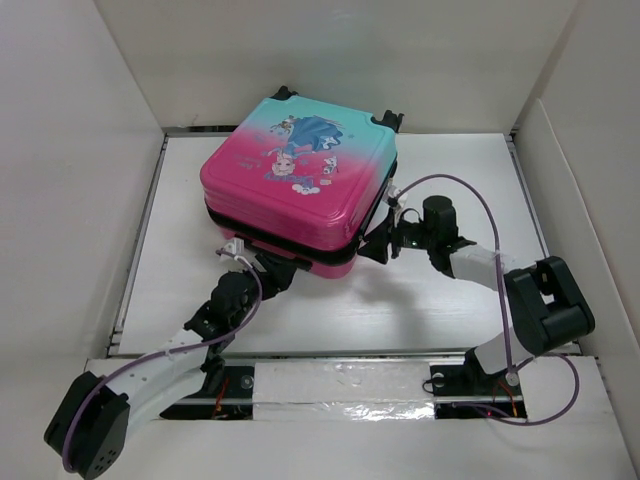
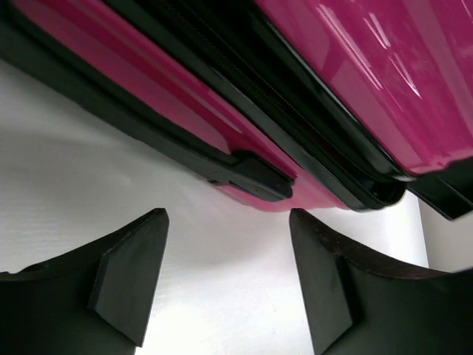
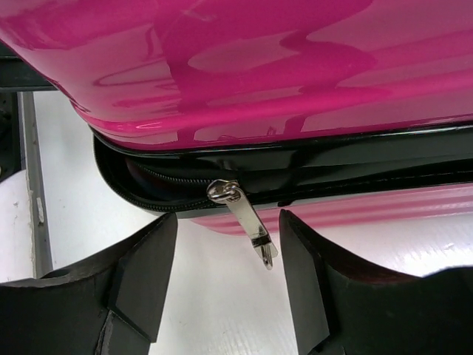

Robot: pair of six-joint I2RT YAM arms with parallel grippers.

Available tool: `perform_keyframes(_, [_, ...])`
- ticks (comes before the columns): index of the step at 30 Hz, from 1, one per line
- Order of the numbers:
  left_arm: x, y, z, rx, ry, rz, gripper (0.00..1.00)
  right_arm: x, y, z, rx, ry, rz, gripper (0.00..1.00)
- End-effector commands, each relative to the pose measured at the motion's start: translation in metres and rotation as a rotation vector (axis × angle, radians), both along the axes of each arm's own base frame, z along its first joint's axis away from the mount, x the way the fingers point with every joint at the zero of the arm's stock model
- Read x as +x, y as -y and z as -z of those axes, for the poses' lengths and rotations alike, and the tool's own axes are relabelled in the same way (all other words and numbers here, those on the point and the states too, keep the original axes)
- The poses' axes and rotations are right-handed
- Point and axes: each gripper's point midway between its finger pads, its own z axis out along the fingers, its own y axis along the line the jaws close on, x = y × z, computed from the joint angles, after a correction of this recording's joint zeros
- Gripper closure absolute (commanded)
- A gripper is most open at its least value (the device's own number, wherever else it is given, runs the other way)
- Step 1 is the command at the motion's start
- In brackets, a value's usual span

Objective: Pack the luggage

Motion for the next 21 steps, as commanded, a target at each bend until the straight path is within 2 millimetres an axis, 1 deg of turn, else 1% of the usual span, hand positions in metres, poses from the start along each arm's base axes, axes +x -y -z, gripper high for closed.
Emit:
perform_keyframes(1, [0.005,0.019,-0.038,-0.062,0.120,0.086,0.37,0.010,-0.008,-0.020,0.039,0.099,-0.047,0.38])
perform_keyframes(3, [0.006,0.023,-0.043,-0.062,0.140,0.108,0.40,0.011,-0.009,-0.019,0.044,0.093,-0.049,0.40])
perform_keyframes(4, [0.007,0.024,-0.045,-0.058,0.146,0.114,0.42,0.011,-0.010,-0.018,0.050,0.093,-0.056,0.47])
perform_keyframes(6, [0.007,0.034,-0.049,-0.025,0.160,0.143,0.43,0.012,-0.011,-0.018,0.056,0.089,-0.055,0.57])
perform_keyframes(7, [0.008,0.036,-0.051,-0.014,0.164,0.146,0.44,0.013,-0.011,-0.018,0.058,0.097,-0.049,0.66])
perform_keyframes(9, [0.010,0.045,-0.055,-0.009,0.171,0.171,0.45,0.008,-0.012,-0.020,0.072,0.084,-0.039,0.75])
perform_keyframes(10, [0.010,0.048,-0.056,-0.014,0.172,0.186,0.45,0.010,-0.012,-0.024,0.082,0.103,-0.025,0.81])
perform_keyframes(12, [0.011,0.052,-0.056,-0.018,0.175,0.198,0.47,0.003,-0.011,-0.028,0.091,0.109,-0.008,0.88])
perform_keyframes(13, [0.011,0.055,-0.056,-0.020,0.175,0.212,0.48,0.006,-0.008,-0.029,0.086,0.112,0.022,0.95])
perform_keyframes(14, [0.012,0.057,-0.057,-0.017,0.173,0.219,0.49,0.007,-0.006,-0.029,0.082,0.113,0.038,0.98])
perform_keyframes(15, [0.013,0.058,-0.057,-0.017,0.173,0.222,0.49,0.004,-0.007,-0.031,0.081,0.111,0.051,1.00])
perform_keyframes(16, [0.015,0.060,-0.059,-0.021,0.180,0.222,0.49,0.009,-0.002,-0.027,0.065,0.095,0.098,1.00])
perform_keyframes(17, [0.015,0.061,-0.060,-0.026,0.182,0.227,0.49,0.006,-0.004,-0.026,0.060,0.089,0.108,1.00])
perform_keyframes(18, [0.013,0.066,-0.062,-0.037,0.184,0.252,0.49,-0.001,-0.007,-0.025,0.059,0.076,0.115,1.00])
perform_keyframes(19, [0.013,0.068,-0.064,-0.047,0.185,0.259,0.49,-0.001,-0.005,-0.020,0.038,0.065,0.150,1.00])
perform_keyframes(21, [0.017,0.072,-0.067,-0.060,0.192,0.263,0.48,-0.011,-0.008,-0.015,0.009,0.047,0.177,1.00])
